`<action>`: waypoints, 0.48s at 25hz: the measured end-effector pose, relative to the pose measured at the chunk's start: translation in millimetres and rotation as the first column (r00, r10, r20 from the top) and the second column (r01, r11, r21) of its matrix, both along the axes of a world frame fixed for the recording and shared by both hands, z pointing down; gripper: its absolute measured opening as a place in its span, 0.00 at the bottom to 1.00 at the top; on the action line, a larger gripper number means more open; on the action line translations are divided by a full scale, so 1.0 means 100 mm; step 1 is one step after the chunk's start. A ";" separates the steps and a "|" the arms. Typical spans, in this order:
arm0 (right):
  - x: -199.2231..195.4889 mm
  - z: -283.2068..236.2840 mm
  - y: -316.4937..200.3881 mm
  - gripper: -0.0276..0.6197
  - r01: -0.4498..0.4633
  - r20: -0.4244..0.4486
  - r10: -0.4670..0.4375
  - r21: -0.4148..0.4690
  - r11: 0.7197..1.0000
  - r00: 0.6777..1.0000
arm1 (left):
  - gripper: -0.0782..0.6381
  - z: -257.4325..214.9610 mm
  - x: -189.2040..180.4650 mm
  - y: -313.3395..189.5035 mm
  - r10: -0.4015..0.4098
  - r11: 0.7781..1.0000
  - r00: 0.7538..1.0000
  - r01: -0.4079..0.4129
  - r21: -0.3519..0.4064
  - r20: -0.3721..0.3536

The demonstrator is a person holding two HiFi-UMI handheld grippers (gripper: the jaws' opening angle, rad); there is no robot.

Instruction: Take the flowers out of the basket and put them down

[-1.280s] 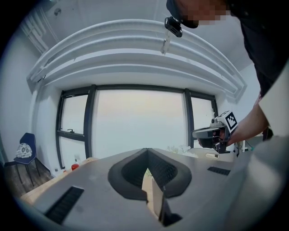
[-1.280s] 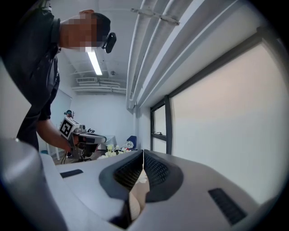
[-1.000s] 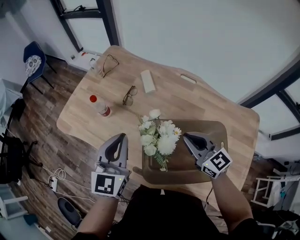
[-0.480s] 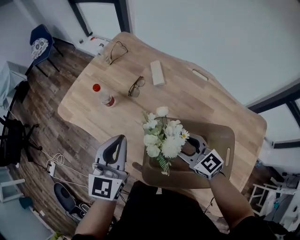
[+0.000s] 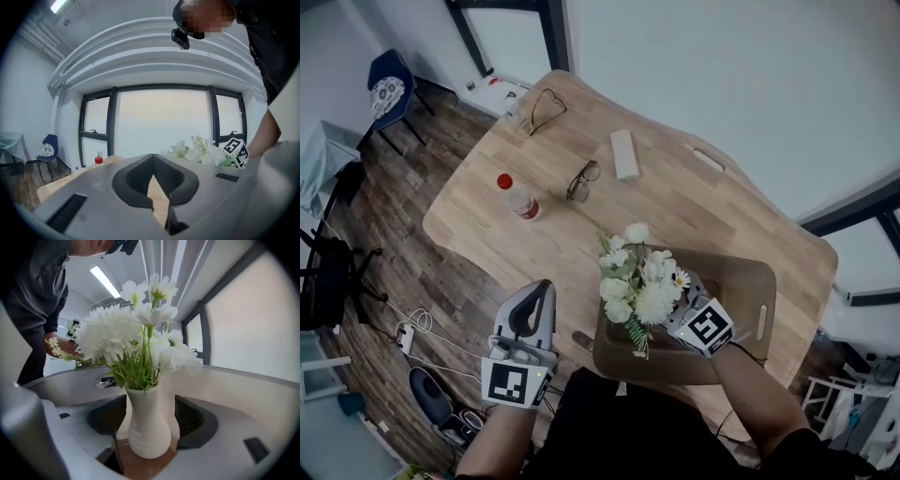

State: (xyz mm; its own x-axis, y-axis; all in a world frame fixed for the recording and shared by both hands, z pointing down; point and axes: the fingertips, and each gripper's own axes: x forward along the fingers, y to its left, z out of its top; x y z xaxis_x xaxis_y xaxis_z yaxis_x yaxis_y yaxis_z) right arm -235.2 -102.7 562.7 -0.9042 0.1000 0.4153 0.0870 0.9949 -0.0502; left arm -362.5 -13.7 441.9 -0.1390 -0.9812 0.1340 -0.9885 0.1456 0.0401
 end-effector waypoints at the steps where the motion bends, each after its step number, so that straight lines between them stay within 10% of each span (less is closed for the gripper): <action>1: -0.03 0.02 -0.01 0.54 -0.008 -0.003 0.008 -0.004 1.000 1.000 | 0.12 0.01 -0.02 0.02 -0.007 1.000 1.000 0.007 -0.003 0.002; 12: -0.16 -0.04 0.08 0.41 -0.012 0.008 0.012 -0.078 0.997 1.000 | 0.12 -0.08 -0.14 0.29 -0.057 0.998 0.998 0.057 0.000 0.020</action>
